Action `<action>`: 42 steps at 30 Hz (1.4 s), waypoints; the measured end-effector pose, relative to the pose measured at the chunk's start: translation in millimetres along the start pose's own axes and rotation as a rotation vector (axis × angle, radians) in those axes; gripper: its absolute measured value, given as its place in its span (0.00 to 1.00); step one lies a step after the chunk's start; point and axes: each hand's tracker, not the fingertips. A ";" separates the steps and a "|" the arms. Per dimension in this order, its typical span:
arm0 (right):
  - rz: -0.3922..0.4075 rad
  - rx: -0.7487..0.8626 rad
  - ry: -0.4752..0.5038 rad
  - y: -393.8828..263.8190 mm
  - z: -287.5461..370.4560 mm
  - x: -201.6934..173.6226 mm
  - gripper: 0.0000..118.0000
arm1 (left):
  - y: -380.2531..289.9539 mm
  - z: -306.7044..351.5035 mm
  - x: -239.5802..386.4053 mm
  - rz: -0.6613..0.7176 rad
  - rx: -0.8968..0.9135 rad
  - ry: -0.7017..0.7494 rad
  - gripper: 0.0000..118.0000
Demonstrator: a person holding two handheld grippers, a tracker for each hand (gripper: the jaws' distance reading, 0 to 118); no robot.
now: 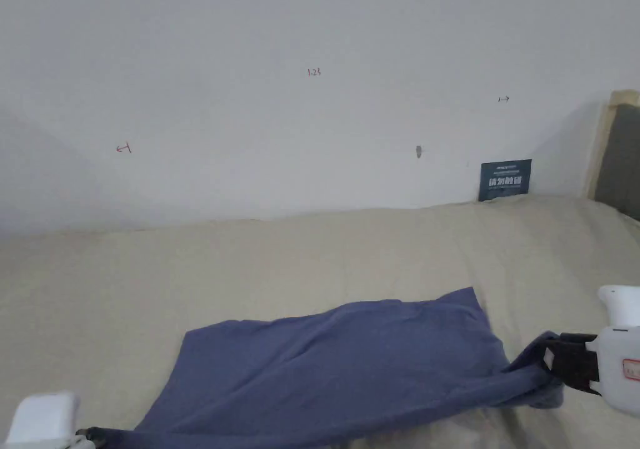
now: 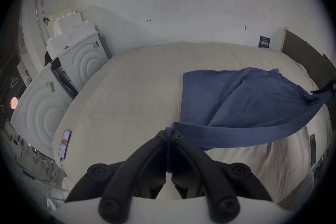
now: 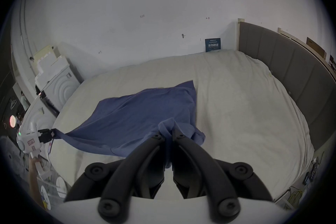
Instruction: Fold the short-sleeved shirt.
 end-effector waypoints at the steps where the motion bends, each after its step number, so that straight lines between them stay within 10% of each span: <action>1: -0.006 0.003 0.001 -27.9 18.1 11.6 0.09 | -9.0 5.4 -3.8 0.002 -0.009 0.003 0.01; 7: 0.053 -0.053 -0.016 -138.5 106.8 -1.2 0.09 | -71.8 36.9 -17.3 0.052 -0.052 -0.017 0.01; 24: -0.125 -0.206 -0.046 -271.4 62.3 37.8 0.09 | -157.6 8.7 -5.7 0.045 -0.181 0.004 0.04; 26: -0.141 -0.210 -0.022 -271.6 57.2 57.9 0.15 | -161.2 11.8 -1.8 0.034 -0.174 0.001 0.20; 29: -0.086 -0.227 -0.059 -270.9 74.4 26.1 0.84 | -165.1 9.4 -2.0 0.049 -0.218 -0.044 0.83; 35: -0.061 -0.146 -0.011 -251.1 112.6 11.1 0.92 | -159.9 40.9 -16.0 0.136 -0.191 -0.148 0.79; 39: -0.048 -0.081 0.057 -235.2 137.5 -3.0 0.89 | -154.0 71.7 -28.4 0.106 -0.160 -0.146 0.43; 41: -0.007 -0.074 0.066 -230.4 140.4 -9.6 0.71 | -155.2 80.2 -31.8 0.104 -0.152 -0.135 0.21; 42: 0.007 -0.067 0.066 -230.4 142.1 -14.5 0.40 | -157.7 83.6 -34.5 0.096 -0.150 -0.133 0.12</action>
